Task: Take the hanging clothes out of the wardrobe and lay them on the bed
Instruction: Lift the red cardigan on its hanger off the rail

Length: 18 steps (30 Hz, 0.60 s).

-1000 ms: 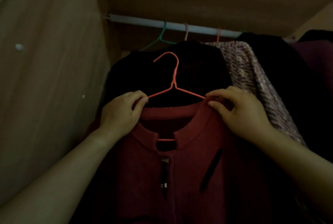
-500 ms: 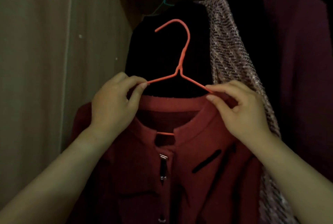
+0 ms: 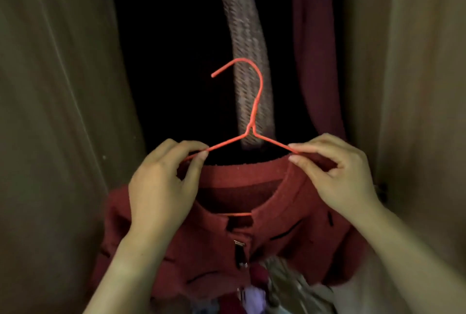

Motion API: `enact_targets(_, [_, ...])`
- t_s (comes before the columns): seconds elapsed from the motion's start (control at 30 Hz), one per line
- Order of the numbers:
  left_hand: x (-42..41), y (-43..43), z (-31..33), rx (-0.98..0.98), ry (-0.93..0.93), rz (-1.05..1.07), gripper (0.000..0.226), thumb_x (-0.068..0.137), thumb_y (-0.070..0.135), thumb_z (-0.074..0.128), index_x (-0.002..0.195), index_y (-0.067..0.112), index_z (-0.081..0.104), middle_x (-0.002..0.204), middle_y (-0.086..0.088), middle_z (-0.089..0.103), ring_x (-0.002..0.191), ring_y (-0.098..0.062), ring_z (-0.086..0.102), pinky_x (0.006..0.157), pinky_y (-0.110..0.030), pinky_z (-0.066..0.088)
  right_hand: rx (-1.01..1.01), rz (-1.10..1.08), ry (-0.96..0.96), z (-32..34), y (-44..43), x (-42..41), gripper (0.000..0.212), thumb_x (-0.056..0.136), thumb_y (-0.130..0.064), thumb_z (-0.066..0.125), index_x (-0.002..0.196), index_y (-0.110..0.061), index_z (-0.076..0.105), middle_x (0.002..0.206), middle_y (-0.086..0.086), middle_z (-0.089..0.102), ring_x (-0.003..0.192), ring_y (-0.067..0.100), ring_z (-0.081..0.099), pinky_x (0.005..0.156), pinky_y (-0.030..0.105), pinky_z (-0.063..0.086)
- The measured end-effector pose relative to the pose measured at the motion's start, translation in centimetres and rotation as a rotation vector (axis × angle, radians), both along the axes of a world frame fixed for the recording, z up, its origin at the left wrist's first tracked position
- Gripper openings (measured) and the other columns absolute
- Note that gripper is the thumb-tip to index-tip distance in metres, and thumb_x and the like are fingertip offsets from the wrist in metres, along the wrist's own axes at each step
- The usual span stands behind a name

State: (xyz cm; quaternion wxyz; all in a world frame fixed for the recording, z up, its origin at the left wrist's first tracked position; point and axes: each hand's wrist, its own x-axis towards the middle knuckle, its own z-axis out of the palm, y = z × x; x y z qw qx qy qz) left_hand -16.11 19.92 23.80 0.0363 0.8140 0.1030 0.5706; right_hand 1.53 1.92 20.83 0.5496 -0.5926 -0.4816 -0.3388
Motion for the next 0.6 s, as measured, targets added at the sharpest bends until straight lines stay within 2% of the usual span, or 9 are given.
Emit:
enact_targets(0.2, [-4.1,-5.8,-6.5,-0.047,0.149,-0.259,0.016,0.089,0.036,0.055,0.097,0.030,0.067,0.080,0.008,0.057,0.072,-0.013,0.055,0.061,-0.032,0.044,-0.028,-0.200,0.211,-7.8,-9.2,-9.8,0.018,0.077,-0.010,0.074,0.093,-0.017,0.072,0.086,-0.005,0.067,0.081,-0.002,0.062,0.078,0.011,0.042])
enact_targets(0.43, [-5.6,-14.9,-12.5,-0.149,0.276,-0.622,0.015,0.088,0.032,0.058,0.096,0.026,0.069,0.082,0.010,0.058,0.077,-0.009,0.055,0.067,-0.026,0.042,-0.052,-0.513,0.352,-13.4,-21.4,-19.1,0.017,0.077,-0.007,0.074,0.092,-0.016,0.073,0.082,0.000,0.068,0.078,0.000,0.062,0.076,0.011,0.043])
enact_targets(0.5, [-5.3,-18.0,-14.5,-0.194,0.328,-0.740,0.013,0.087,0.029,0.059,0.094,0.024,0.069,0.085,0.008,0.062,0.082,-0.009,0.057,0.073,-0.021,0.042,-0.080,-0.623,0.385,-15.0,-25.1,-21.4,0.017,0.077,-0.008,0.075,0.091,-0.017,0.074,0.082,-0.003,0.067,0.078,0.001,0.062,0.076,0.014,0.044])
enact_targets(0.6, [-4.6,-23.4,-17.5,-0.263,0.434,-0.919,0.011,0.084,0.024,0.060,0.091,0.024,0.070,0.084,0.013,0.060,0.083,0.000,0.054,0.077,-0.005,0.036,-0.099,-0.797,0.454,-17.7,-30.4,-24.4,0.015,0.078,-0.010,0.075,0.090,-0.019,0.074,0.081,-0.001,0.066,0.077,0.008,0.062,0.075,0.022,0.048])
